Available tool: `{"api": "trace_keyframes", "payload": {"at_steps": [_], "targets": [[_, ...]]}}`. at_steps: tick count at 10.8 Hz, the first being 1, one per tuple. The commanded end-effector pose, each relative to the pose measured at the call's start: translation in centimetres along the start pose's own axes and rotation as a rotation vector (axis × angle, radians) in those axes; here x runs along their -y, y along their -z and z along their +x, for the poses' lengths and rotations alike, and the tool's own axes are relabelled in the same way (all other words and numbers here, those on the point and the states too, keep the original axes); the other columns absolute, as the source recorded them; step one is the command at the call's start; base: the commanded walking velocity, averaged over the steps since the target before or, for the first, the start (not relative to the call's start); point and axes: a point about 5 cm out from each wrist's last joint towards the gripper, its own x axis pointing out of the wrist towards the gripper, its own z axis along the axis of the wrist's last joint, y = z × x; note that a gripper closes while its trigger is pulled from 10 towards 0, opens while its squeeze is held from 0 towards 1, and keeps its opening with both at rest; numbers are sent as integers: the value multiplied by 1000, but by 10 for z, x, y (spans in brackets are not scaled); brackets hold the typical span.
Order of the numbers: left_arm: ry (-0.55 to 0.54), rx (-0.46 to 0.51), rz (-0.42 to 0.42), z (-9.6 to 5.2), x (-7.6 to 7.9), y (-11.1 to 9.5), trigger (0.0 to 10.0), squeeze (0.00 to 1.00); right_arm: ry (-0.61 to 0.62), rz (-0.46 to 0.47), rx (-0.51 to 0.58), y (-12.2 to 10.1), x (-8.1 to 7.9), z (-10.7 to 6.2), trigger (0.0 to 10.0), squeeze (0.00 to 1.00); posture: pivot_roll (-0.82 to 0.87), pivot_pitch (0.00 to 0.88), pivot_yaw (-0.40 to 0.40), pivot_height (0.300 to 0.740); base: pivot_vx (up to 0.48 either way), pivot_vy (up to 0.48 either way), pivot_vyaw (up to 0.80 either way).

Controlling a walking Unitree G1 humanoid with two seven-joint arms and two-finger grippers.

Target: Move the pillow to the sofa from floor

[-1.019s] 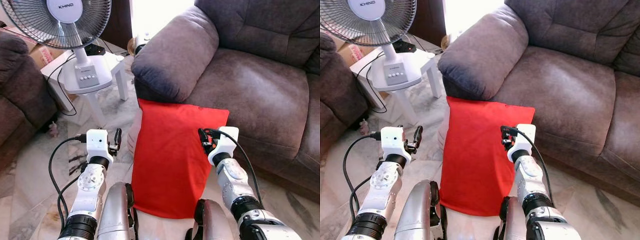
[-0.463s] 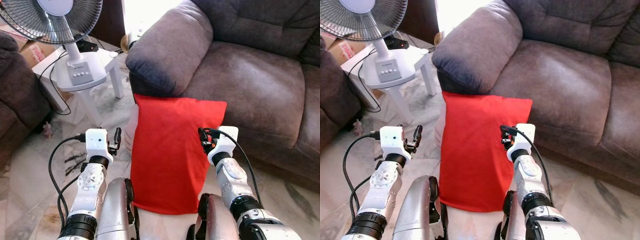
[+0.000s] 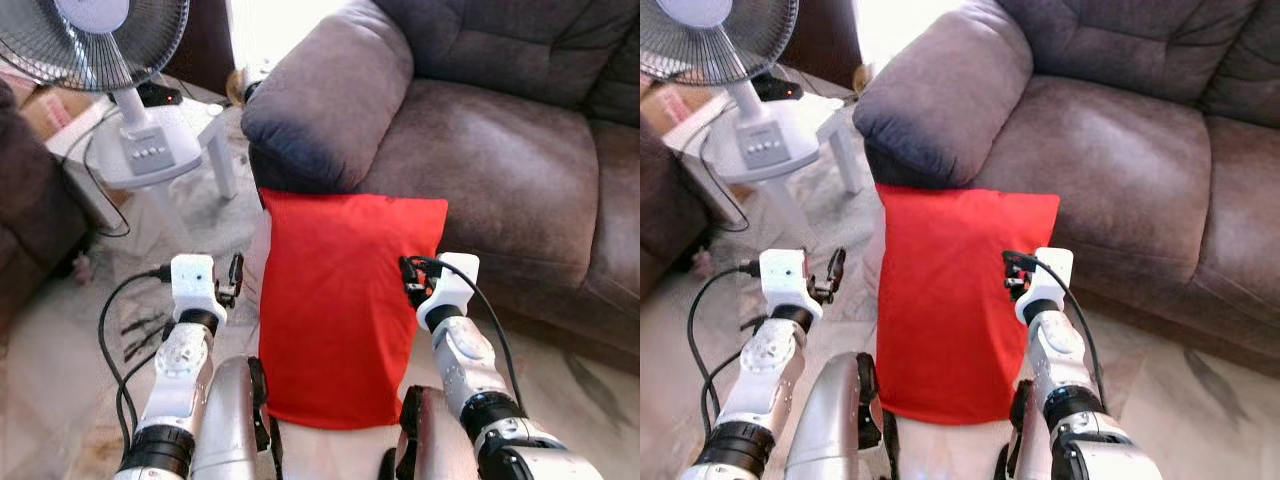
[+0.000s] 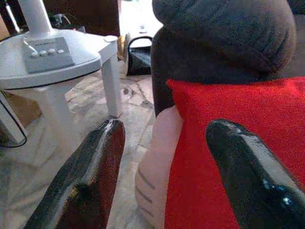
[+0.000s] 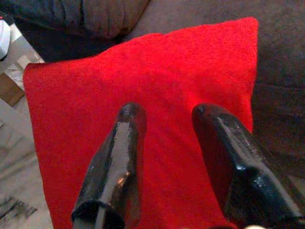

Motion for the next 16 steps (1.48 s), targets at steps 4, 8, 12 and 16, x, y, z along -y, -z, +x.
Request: {"api": "trace_keyframes", "payload": {"at_steps": [4, 8, 12, 16], "targets": [[8, -28, 6, -1, -5, 3, 10000, 0, 32, 30, -32, 9, -2, -2, 10000, 0, 181, 193, 7, 540, 0, 243, 0], [17, -15, 3, 1, -4, -1, 10000, 0, 38, 35, -20, 6, -3, -1, 10000, 0, 182, 195, 14, 540, 0, 0, -267], [13, -8, -23, 5, -7, -6, 10000, 0, 49, 35, -16, 5, -5, 1, 10000, 0, 190, 197, 21, 540, 0, 0, 0], [17, -20, -26, 5, -9, -5, 10000, 0, 58, 31, -19, 6, -5, 1, 10000, 0, 190, 196, 28, 540, 0, 0, 0]]}}
